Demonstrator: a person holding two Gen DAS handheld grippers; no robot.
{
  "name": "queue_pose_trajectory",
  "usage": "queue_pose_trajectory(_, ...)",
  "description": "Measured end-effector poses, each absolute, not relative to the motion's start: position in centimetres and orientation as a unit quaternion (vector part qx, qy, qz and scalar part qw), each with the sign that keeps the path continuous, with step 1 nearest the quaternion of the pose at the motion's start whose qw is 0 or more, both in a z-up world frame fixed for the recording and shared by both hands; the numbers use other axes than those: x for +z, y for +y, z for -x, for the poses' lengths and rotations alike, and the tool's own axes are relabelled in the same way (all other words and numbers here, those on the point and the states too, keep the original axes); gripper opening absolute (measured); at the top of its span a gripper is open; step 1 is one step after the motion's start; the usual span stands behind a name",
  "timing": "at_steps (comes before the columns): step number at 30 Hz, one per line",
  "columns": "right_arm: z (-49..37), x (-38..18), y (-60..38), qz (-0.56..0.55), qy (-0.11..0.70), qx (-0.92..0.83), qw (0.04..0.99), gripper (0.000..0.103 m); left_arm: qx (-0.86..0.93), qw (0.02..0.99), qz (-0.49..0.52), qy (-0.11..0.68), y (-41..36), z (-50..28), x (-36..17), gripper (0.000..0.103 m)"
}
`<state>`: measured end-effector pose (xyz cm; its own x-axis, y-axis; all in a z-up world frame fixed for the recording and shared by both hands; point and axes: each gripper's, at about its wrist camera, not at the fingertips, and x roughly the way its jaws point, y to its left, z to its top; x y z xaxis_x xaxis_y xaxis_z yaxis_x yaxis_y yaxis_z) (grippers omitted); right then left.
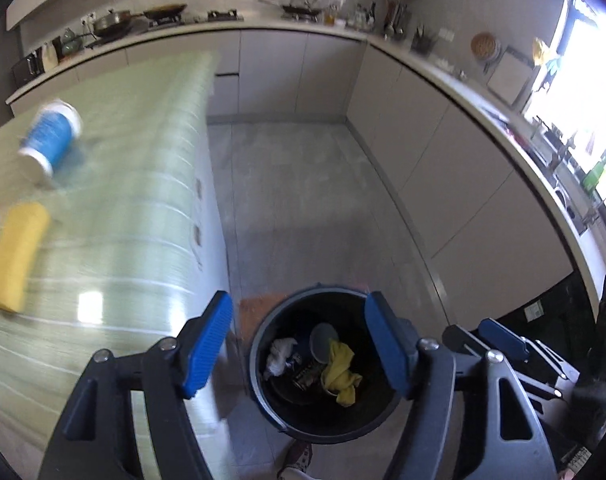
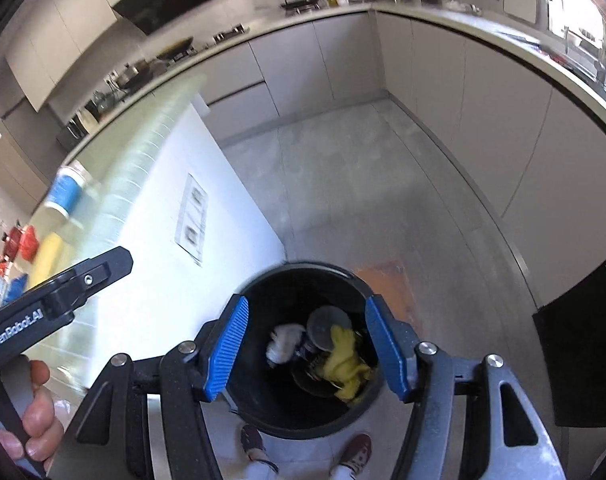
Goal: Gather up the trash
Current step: 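Move both tools back over the table toward the blue cloth and sponge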
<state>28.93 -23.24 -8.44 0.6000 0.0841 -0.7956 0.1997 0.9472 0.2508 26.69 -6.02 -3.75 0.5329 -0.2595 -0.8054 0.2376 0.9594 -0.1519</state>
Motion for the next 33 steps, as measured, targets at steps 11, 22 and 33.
queue_pose_trajectory(11, -30.9, -2.3, -12.5, -0.148, 0.399, -0.002, 0.905, 0.071, -0.087, 0.898, 0.003, 0.430, 4.9, -26.2, -0.4, 0.072)
queue_pose_trajectory(22, -34.2, -0.8, 4.4, -0.109, 0.390, 0.050, 0.913, 0.077, -0.020, 0.910, 0.001, 0.415, 19.4, -26.9, -0.5, 0.075)
queue_pose_trajectory(33, -36.3, -2.3, 14.7, -0.076, 0.413, 0.068, 0.905, 0.077, 0.043, 0.905, 0.028, 0.421, 30.3, -27.6, -1.9, 0.075)
